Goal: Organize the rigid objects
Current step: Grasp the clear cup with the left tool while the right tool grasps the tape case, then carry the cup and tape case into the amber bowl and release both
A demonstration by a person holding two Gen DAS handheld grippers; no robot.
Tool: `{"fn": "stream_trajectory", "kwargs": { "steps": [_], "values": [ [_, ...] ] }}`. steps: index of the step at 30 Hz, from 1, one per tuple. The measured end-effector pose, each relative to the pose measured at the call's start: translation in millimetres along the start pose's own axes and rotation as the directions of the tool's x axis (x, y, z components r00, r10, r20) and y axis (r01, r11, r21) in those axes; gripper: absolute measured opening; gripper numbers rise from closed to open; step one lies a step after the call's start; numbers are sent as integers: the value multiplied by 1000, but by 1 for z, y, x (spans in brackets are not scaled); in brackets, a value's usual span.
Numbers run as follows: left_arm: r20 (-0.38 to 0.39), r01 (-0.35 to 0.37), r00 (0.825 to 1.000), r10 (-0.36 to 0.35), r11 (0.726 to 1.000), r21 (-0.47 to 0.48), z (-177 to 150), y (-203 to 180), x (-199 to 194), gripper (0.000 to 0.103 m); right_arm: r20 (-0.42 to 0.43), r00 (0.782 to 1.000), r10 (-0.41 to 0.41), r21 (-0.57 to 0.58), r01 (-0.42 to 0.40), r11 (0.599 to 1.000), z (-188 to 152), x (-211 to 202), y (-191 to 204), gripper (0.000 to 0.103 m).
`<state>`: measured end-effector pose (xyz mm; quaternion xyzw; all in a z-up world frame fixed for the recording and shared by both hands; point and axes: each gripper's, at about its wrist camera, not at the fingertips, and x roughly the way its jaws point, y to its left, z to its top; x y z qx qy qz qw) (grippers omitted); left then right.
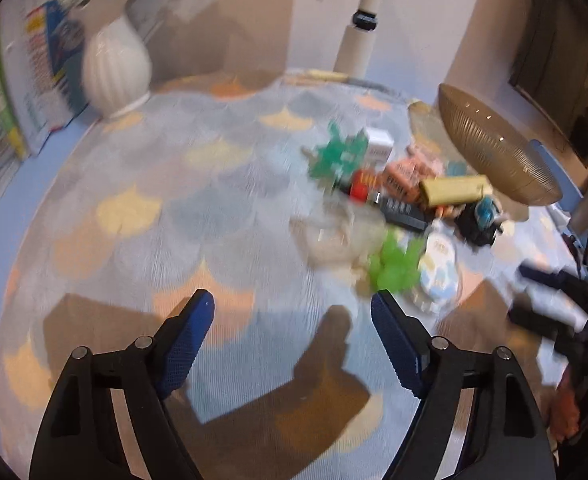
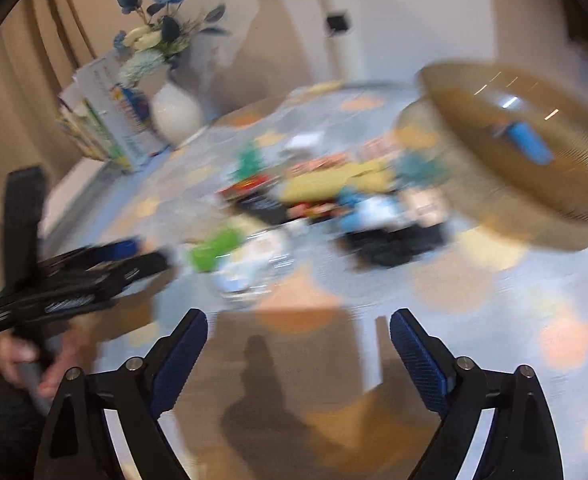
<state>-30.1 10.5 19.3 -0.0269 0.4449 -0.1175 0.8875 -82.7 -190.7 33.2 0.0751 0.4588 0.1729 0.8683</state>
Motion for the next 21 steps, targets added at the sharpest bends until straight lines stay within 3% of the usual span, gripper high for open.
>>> {"fn": "stream_trajectory", "kwargs": {
  "steps": [3,6,8,11,12,13,14,16,21],
  "values": [
    [-4,21,1000,-21,999,41,18,1,7,78,-64,998,-10,8,10,1000,5,25,20,89],
    [-106,88,991,-79,993,81,26,-3,27,78,-41,987,-155,-39,154,987,10,40,41,89],
    [-78,67,995,-59,993,95,26,-6,28,78,-33,967,-251,-60,249,967,15,54,51,89],
    [-42,90,995,-89,995,41,33,-6,31,75,-23,945,-326,-98,323,941,19,66,60,85],
    [-35,92,995,-91,995,37,34,-8,33,58,-19,945,-326,-102,323,941,20,65,58,81],
    [-21,85,996,-84,995,46,36,-13,36,49,-7,947,-320,-103,318,942,18,61,57,69],
    [-18,81,997,-80,995,58,36,-17,38,47,-4,950,-313,-109,311,944,16,57,54,58],
    [-34,61,998,-58,994,86,36,-24,43,47,7,949,-314,-128,312,941,10,45,45,49],
    [-16,123,992,-122,984,127,24,-24,26,47,52,980,-193,-72,196,978,-11,0,2,47]
  ]
}}
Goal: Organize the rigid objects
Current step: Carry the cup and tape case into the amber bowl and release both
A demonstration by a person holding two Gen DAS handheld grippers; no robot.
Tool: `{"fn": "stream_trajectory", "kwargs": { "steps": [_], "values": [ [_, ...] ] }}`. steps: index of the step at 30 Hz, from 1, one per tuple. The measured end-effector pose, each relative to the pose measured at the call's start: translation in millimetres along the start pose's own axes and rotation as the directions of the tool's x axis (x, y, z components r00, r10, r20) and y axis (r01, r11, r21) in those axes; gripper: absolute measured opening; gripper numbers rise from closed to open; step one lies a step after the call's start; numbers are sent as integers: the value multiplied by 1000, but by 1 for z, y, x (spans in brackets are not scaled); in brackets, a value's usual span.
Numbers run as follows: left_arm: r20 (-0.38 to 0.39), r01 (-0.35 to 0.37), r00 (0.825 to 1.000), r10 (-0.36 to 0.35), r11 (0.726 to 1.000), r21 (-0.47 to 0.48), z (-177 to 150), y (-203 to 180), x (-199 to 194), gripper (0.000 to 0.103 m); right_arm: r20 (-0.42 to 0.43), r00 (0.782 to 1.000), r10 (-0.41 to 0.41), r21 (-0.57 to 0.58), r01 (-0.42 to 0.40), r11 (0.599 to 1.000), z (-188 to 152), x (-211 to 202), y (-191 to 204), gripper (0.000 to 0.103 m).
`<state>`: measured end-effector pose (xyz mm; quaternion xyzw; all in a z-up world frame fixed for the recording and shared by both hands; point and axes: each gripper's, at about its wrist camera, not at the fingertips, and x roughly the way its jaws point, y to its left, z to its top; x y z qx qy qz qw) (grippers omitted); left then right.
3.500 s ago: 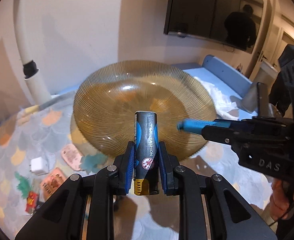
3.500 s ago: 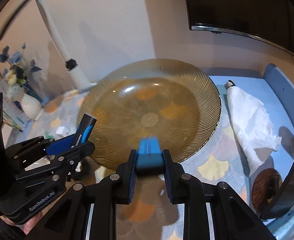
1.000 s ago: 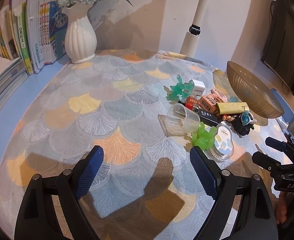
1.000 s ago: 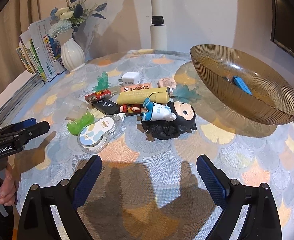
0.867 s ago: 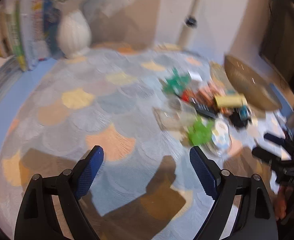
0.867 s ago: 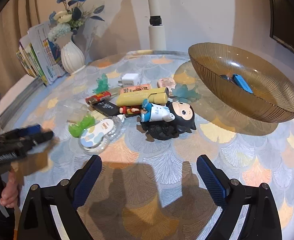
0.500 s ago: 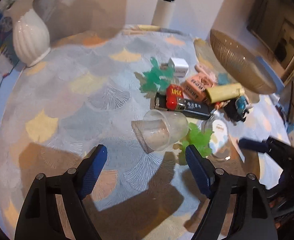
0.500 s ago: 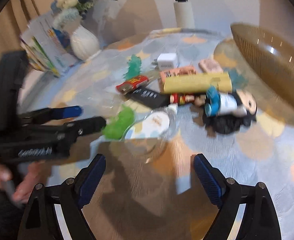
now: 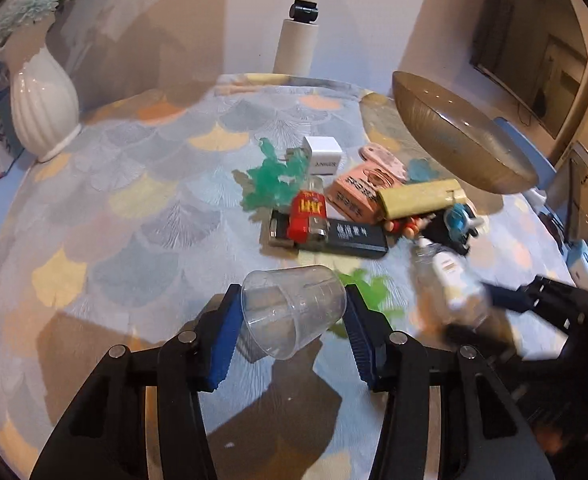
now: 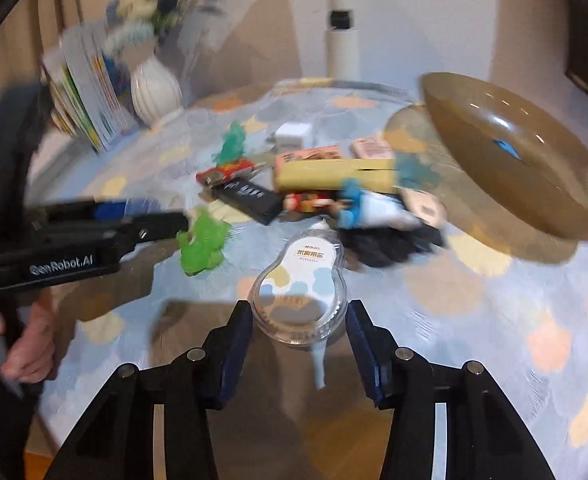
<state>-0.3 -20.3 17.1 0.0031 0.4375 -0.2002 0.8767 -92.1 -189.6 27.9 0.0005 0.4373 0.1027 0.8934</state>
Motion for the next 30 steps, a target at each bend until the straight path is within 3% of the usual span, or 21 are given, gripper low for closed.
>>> {"fn": "stream_trajectory", "kwargs": {
  "steps": [3,5,7,9,12,15,17,21,25,27,30],
  "values": [
    [11,40,999,-40,999,-2,-10,0,-7,47,-2,999,-44,29,44,999,-7,-10,-19,47],
    [26,47,999,-48,999,10,-14,-4,-11,47,-37,999,8,65,-6,998,-10,-9,-30,52],
    [66,12,998,-13,1000,14,-17,-7,-17,47,-33,998,52,74,-49,996,-10,-9,-30,65],
    [111,-61,992,59,998,12,-21,-10,-21,47,-29,999,17,38,-16,999,-7,-7,-20,67],
    [149,-100,984,94,995,28,-24,-15,-25,47,-73,996,-49,-18,47,999,3,9,-10,67],
    [156,-100,983,93,994,43,-25,-16,-26,47,-64,997,-41,-52,38,998,12,17,-6,66],
    [153,-103,984,96,994,42,-24,-14,-26,47,-58,996,-62,-81,57,995,14,21,2,48],
    [170,-133,977,125,990,37,-25,-16,-28,47,-41,999,-30,-145,24,989,3,12,18,48],
    [174,-152,974,144,988,33,-24,-22,-32,47,-6,999,36,-123,-37,992,-2,-17,14,48],
    [181,-107,978,102,994,20,-19,-29,-38,47,46,999,7,-101,-2,995,6,-39,2,48],
    [242,-73,969,55,995,64,4,-58,-56,47,137,988,-71,-40,77,996,23,-77,-31,48]
  ]
}}
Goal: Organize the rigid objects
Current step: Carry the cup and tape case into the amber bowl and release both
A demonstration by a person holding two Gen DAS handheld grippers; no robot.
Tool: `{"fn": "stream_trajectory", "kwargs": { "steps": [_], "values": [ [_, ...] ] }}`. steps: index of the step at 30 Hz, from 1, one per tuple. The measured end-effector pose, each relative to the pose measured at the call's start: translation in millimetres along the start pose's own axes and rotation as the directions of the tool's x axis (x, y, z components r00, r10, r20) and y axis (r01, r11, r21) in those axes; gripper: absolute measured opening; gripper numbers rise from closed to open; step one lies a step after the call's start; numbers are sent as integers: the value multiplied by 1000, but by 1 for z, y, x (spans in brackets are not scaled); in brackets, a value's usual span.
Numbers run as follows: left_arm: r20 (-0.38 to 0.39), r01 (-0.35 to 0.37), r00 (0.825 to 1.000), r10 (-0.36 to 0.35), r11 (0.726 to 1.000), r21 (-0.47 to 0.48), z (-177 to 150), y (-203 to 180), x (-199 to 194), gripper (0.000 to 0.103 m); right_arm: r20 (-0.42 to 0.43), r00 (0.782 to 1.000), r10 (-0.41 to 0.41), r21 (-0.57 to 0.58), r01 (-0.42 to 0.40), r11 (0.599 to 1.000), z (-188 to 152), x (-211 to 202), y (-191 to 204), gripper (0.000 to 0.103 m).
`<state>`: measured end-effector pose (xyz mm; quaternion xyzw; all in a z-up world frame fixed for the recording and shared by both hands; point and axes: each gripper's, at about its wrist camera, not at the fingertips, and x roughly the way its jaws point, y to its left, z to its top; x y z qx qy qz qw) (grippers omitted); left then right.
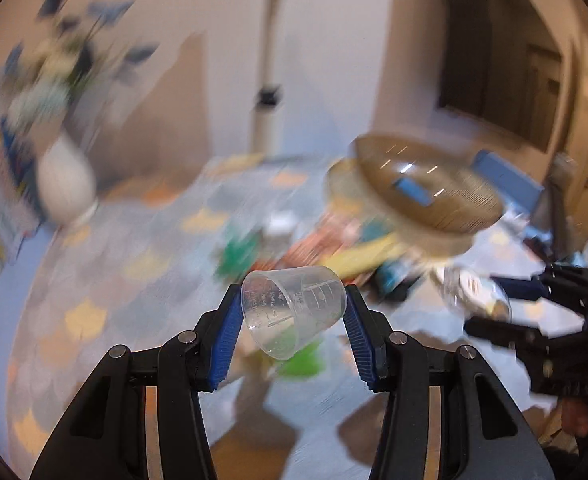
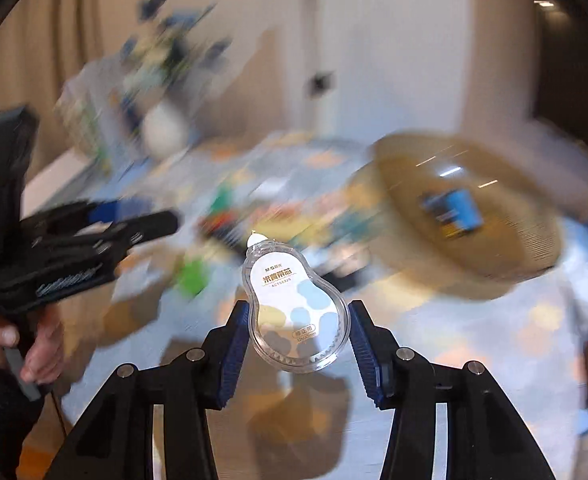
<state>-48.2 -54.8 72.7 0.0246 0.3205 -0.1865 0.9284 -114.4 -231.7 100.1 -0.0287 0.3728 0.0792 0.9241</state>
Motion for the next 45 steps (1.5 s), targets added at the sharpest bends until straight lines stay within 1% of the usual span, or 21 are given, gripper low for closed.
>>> {"fn": "stream_trajectory", "kwargs": {
  "steps": [2,4,7,9,13,16,17,18,19,20,23,25,28,30,32,33,36,38,39,42,45],
  "values": [
    [28,32,999,-33,999,29,21,-18,-4,47,45,993,-112,48,109,993,14,-21,-36,48],
    [49,53,997,-56,997,60,48,-42,-3,47,44,982,-182,97,178,979,25,-28,-67,48],
    [42,85,995,-88,994,69,83,-76,18,47,-32,968,-248,207,250,946,36,-24,-121,48],
    [12,95,995,-96,993,73,96,-98,39,47,-83,954,-289,217,300,929,40,-15,-138,48],
    [-89,107,991,-99,991,85,103,-136,92,47,-142,948,-284,167,305,937,46,6,-148,48],
    [-104,116,989,-107,990,85,101,-151,107,48,-172,952,-253,187,284,940,48,16,-155,48],
    [-102,107,990,-98,990,88,101,-153,109,61,-182,956,-231,213,268,940,49,19,-159,49],
    [-99,98,991,-89,991,89,103,-156,112,81,-182,961,-209,243,250,937,49,20,-163,50],
    [-99,88,992,-79,992,92,104,-155,112,85,-171,965,-201,261,241,935,47,15,-165,54],
    [-95,75,993,-66,993,94,105,-154,111,85,-140,968,-207,276,239,931,46,7,-167,57],
    [-25,70,997,-69,996,62,108,-136,88,85,-73,966,-249,279,260,924,40,-14,-161,64],
    [3,71,997,-71,997,12,109,-117,67,85,-52,974,-220,282,225,933,37,-21,-154,64],
    [64,76,995,-72,995,-71,103,-84,31,85,-7,993,-118,275,115,955,32,-27,-130,65],
    [99,48,994,-38,993,-104,93,-65,6,85,27,999,-36,252,28,967,29,-28,-106,71],
    [119,-10,993,23,994,-110,78,-45,-18,87,61,997,37,224,-50,973,23,-26,-80,91],
    [124,-45,991,58,993,-112,70,-37,-28,87,69,996,64,218,-77,973,20,-24,-71,93],
    [102,-148,981,164,978,-145,38,-5,-44,87,80,983,162,200,-175,964,0,1,-40,93],
    [53,-205,975,218,962,-183,13,19,-39,87,24,976,219,233,-218,948,-16,30,-32,93],
    [17,-224,973,232,954,-202,-2,31,-31,87,0,975,223,246,-216,945,-20,40,-30,93],
    [-48,-214,977,209,947,-240,-31,53,-13,87,-33,981,193,247,-179,952,-26,55,-28,93],
    [-73,-189,982,176,949,-254,-46,59,2,87,-21,983,181,246,-171,954,-28,52,-28,93]
  ]
}}
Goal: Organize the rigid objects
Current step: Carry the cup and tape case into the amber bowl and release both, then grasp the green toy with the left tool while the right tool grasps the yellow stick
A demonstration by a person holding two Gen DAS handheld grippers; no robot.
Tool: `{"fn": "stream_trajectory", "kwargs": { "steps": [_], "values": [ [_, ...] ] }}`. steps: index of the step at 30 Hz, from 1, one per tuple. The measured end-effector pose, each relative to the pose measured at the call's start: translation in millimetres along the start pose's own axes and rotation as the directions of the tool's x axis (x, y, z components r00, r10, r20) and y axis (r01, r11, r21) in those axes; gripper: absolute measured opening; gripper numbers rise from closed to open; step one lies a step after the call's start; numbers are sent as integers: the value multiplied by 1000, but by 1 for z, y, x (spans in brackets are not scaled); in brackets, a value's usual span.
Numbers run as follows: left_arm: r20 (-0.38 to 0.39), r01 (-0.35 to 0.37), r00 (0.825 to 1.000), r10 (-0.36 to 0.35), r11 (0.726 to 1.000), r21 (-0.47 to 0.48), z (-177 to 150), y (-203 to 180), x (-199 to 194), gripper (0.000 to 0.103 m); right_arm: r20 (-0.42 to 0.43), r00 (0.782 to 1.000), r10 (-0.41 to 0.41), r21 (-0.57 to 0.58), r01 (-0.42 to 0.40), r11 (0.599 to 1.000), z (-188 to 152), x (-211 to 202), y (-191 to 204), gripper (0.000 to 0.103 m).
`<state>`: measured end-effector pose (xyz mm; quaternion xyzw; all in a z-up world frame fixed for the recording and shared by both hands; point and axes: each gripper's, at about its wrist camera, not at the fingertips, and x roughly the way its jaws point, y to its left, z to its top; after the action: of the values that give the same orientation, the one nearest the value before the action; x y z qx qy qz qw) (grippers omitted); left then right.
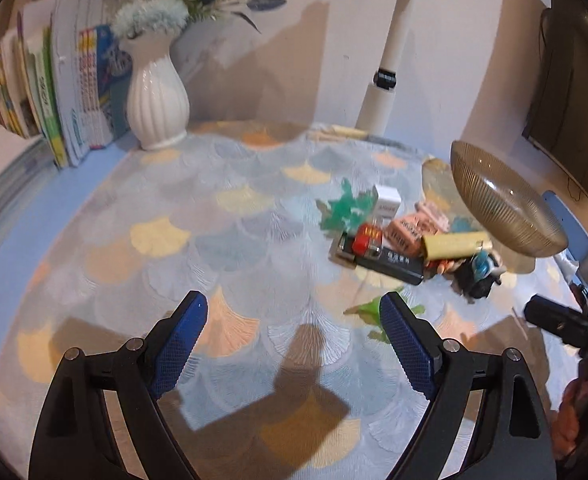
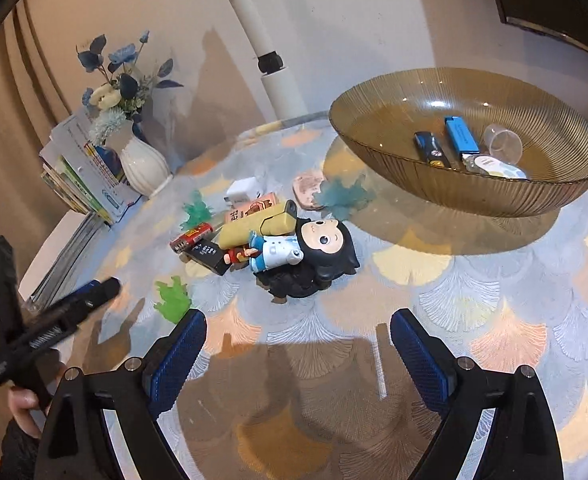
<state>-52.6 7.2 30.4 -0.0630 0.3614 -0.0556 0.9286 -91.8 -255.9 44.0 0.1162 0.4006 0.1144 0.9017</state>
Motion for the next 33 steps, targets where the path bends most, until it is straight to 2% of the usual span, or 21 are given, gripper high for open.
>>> {"fn": "stream_trajectory", "kwargs": {
  "steps": [4,10,14,20,22,24,30,33],
  "values": [
    [-47,1,999,2,998,58,-6,-13,15,87,-36,999,-32,-3,32,999,-1,9,1,93],
    [-20,-31,999,35,985,170,-16,-35,10,87,-34,994,-106,-87,103,991,-6,15,17,93],
    [-15,-32,999,37,971,236,-20,-46,7,87,-36,991,-128,-108,124,986,-7,16,20,93],
    [-5,-27,1000,29,969,245,-20,-45,4,87,-28,992,-122,-89,119,989,-5,14,17,93],
    [47,-45,998,35,971,237,-20,-44,-4,87,-21,993,-114,-78,113,991,-4,12,15,93],
    [89,-26,996,6,972,232,-21,-43,-13,87,-16,995,-104,-67,102,992,-4,11,12,93],
    [48,-23,999,11,963,267,-20,-50,-5,87,-30,997,-76,-11,76,997,-1,10,2,93],
    [44,-27,999,15,956,291,-21,-54,-5,87,-59,990,-128,26,130,991,-1,8,-2,93]
  ]
}}
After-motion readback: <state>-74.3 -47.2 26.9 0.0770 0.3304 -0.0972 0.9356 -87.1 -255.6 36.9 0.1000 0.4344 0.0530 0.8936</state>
